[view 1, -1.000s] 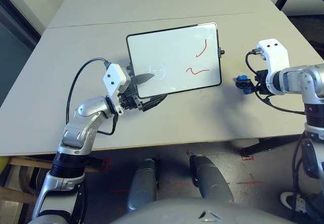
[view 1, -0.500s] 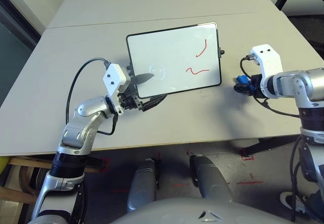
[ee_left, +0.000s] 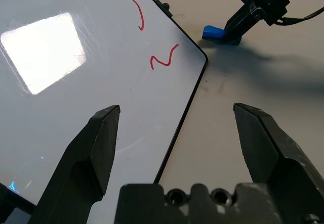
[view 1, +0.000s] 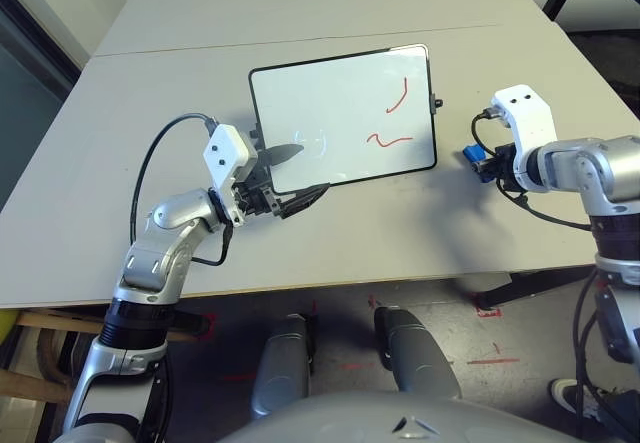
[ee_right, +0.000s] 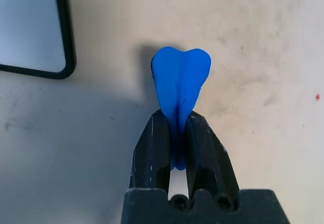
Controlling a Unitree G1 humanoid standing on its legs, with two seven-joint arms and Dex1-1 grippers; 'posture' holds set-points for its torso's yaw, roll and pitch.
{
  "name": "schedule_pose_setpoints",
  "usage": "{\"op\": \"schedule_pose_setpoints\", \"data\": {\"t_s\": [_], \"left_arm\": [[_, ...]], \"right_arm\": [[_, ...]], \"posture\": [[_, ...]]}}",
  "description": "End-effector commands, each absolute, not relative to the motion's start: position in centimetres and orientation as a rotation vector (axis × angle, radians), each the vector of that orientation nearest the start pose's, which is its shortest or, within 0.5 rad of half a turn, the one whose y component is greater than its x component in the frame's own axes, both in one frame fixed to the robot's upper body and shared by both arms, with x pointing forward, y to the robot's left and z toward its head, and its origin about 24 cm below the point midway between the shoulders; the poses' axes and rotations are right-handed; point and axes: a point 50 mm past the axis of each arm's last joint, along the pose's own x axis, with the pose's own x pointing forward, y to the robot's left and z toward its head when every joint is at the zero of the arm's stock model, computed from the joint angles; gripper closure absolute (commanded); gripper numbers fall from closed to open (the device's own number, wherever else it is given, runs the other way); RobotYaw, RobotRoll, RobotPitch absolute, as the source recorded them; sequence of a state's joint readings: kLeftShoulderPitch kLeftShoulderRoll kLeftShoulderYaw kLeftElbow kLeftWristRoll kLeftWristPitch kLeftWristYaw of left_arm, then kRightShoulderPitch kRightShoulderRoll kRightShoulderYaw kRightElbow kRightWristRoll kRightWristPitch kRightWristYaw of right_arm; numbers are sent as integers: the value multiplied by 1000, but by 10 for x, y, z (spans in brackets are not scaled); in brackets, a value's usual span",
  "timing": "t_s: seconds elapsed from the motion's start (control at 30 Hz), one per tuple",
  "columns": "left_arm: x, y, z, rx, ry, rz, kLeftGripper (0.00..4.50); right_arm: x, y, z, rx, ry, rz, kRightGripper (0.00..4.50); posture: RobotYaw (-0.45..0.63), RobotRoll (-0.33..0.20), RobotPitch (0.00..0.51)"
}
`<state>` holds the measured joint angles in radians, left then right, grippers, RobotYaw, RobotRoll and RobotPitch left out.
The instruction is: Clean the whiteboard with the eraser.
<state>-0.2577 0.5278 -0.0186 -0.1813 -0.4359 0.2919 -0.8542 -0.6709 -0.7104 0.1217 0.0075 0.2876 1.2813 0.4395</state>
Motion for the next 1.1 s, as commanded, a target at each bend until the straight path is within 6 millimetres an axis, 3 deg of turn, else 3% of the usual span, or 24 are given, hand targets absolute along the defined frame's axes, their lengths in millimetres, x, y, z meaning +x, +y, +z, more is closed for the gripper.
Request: {"op": "schedule_pose_setpoints", "data": {"t_s": [0.03, 0.33, 0.43, 0.6, 1.1], "left_arm": [[270, 171, 136, 177, -47, -1000, 0], [274, 170, 135, 184, -53, -1000, 0], [275, 170, 134, 185, -54, -1004, 0], [276, 170, 134, 191, -55, -1008, 0], [271, 171, 133, 188, -62, -987, 0]], "right_arm": [[322, -217, 179, -508, 604, 353, 4288], [332, -184, 227, -1124, 350, 515, 4304], [338, -172, 235, -1243, 307, 560, 4305], [354, -158, 245, -1313, 284, 613, 4305], [384, -149, 247, -1461, 315, 682, 4324]], "posture": [[-145, 0, 153], [-155, 0, 144], [-160, 0, 144], [-158, 0, 146], [-121, 0, 152]]}}
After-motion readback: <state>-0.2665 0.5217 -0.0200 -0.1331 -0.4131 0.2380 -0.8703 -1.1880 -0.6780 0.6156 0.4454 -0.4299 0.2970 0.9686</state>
